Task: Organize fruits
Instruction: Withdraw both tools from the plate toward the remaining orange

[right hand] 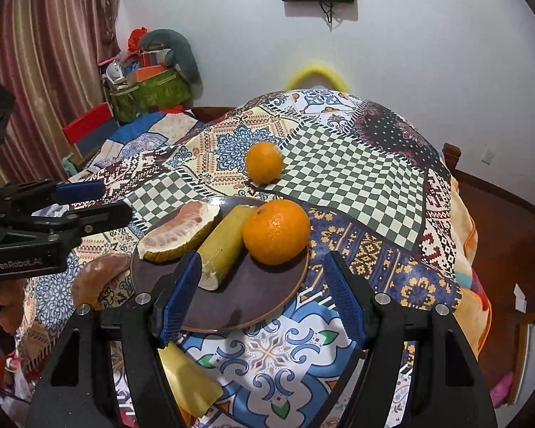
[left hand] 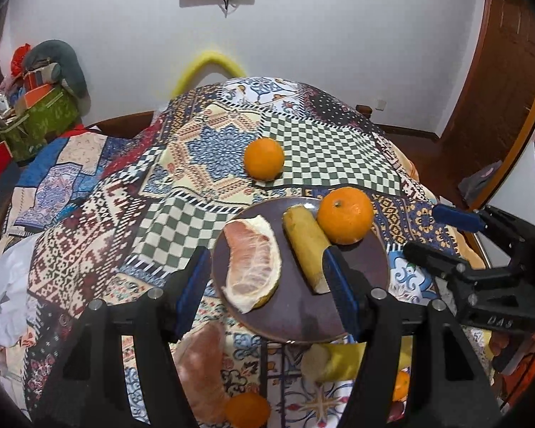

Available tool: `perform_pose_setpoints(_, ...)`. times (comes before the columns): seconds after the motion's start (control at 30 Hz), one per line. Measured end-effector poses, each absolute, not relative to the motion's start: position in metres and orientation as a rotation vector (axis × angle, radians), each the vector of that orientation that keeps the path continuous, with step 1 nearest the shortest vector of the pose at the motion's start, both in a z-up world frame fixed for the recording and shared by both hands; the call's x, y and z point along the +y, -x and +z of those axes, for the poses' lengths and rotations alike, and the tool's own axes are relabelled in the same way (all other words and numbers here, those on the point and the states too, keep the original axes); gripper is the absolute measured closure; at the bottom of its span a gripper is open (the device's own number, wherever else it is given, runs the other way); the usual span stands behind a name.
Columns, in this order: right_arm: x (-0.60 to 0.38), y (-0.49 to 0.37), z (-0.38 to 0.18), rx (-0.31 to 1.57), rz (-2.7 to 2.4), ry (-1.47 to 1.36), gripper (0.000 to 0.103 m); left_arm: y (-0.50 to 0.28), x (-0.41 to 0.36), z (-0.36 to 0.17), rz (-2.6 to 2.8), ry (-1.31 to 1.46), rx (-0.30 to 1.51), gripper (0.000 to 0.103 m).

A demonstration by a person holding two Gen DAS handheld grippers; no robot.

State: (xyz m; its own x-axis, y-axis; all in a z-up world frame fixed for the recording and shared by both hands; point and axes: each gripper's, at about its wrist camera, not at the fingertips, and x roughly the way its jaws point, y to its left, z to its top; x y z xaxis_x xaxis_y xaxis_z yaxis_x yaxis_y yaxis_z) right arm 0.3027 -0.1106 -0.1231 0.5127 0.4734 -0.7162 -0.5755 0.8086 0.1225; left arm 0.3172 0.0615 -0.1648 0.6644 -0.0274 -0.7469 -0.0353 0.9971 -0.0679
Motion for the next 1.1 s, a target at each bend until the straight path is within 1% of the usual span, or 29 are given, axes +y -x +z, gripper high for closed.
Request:
perform_pose_setpoints(0.37, -0.105, -0.331, -0.121, 0.827, 0.611, 0.113, 0.035, -0.316, 0.113, -0.179, 0.099, 0.148, 0.832, 0.038)
perform_pose_setpoints(0.67, -0.063, -0.383, -0.114, 0.863, 0.636, 0.168, 0.035, -0.312, 0.162, -0.177, 0.162, 0.157, 0.766, 0.038)
perform_pose_setpoints(0.9, -0.016, -0.449, -0.139, 1.033, 0.652, 0.148, 0.035, -0.294, 0.205, -0.185, 0.185, 0.203, 0.731, 0.038)
perform_pose_setpoints(1.1, 0.014, -0.492, -0.164, 1.134, 0.594, 0.179, 0.035, -0.284, 0.232, -0.194, 0.198, 0.231, 0.723, 0.038)
